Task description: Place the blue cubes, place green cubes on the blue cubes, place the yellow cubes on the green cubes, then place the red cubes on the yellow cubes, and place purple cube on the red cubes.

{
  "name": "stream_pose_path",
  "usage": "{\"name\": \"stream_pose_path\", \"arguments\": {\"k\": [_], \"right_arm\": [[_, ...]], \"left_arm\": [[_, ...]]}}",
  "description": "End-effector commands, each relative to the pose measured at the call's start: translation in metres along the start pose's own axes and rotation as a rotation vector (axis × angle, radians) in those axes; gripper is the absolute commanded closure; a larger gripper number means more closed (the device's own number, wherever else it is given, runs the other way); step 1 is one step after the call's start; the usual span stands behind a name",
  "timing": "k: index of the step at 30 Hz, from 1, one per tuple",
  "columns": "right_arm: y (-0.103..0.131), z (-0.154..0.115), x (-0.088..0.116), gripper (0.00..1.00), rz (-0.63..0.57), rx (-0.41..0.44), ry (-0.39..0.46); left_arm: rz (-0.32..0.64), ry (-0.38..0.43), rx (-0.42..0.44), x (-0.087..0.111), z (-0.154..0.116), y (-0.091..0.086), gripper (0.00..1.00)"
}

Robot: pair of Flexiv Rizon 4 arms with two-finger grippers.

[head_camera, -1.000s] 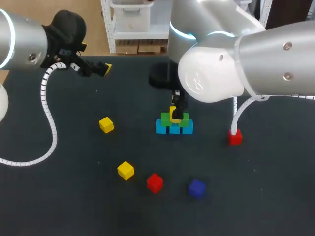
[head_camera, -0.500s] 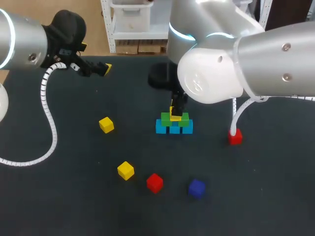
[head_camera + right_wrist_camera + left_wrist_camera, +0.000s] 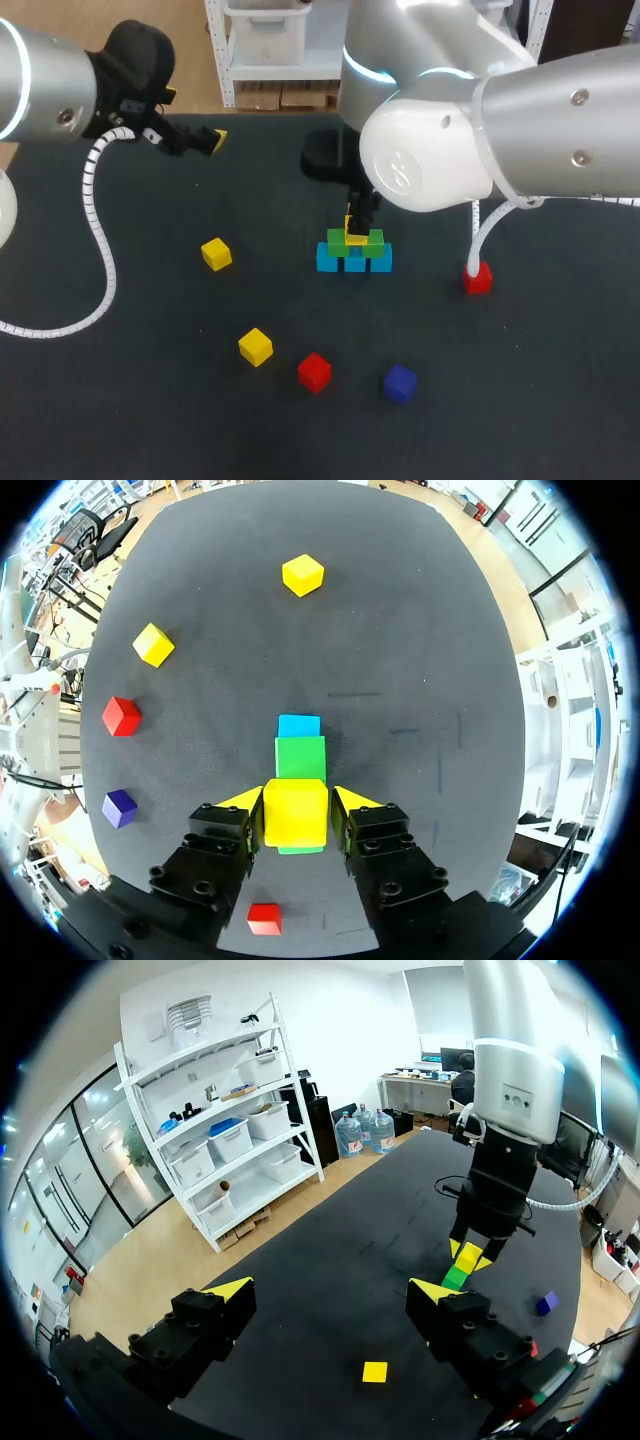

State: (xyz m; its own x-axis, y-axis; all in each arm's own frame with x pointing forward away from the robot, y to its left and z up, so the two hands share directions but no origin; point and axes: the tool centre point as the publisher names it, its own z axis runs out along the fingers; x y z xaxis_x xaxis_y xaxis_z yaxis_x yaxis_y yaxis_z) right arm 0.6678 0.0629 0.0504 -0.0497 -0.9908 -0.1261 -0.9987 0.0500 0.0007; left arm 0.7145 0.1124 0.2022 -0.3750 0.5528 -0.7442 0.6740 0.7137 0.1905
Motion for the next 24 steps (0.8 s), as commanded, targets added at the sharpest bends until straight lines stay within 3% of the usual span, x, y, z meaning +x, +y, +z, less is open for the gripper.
{"name": "stream_pose_path", "arguments": {"k": [1, 7, 13, 14, 15, 16, 17, 24], "right_arm": [[-0.0012, 0.0007, -0.0007, 0.6, 0.001, -0.001, -0.002], [-0.0011, 0.0006, -0.0012, 0.62, -0.001, -0.002, -0.004], [-0.0002, -0.0012, -0.0011, 0.51, -0.008, 0.002, -0.002], [-0.0002, -0.0016, -0.0009, 0.43, -0.009, 0.002, -0.002], [-0.0002, -0.0021, -0.0006, 0.2, -0.009, 0.004, -0.003], [-0.0002, -0.0027, -0.0003, 0.05, -0.009, 0.005, -0.004], [-0.0001, -0.0035, 0.0003, 0.0, -0.009, 0.005, -0.004], [-0.0028, -0.0073, 0.0053, 0.0, 0.002, 0.003, -0.009]], "left_arm": [[0.001, -0.004, 0.005, 0.0009, 0.0001, 0.0011, 0.0], [0.001, -0.004, 0.005, 0.0009, 0.0001, 0.0011, 0.0], [0.001, -0.004, 0.005, 0.0009, 0.0001, 0.0011, 0.0], [0.001, -0.004, 0.005, 0.0009, 0.0001, 0.0011, 0.0], [0.001, -0.004, 0.005, 0.0009, 0.0001, 0.0011, 0.0], [0.001, -0.004, 0.005, 0.0009, 0.0001, 0.0011, 0.0], [0.001, -0.004, 0.005, 0.0009, 0.0001, 0.0011, 0.0], [0.001, -0.004, 0.005, 0.0009, 0.0001, 0.0011, 0.0]]}}
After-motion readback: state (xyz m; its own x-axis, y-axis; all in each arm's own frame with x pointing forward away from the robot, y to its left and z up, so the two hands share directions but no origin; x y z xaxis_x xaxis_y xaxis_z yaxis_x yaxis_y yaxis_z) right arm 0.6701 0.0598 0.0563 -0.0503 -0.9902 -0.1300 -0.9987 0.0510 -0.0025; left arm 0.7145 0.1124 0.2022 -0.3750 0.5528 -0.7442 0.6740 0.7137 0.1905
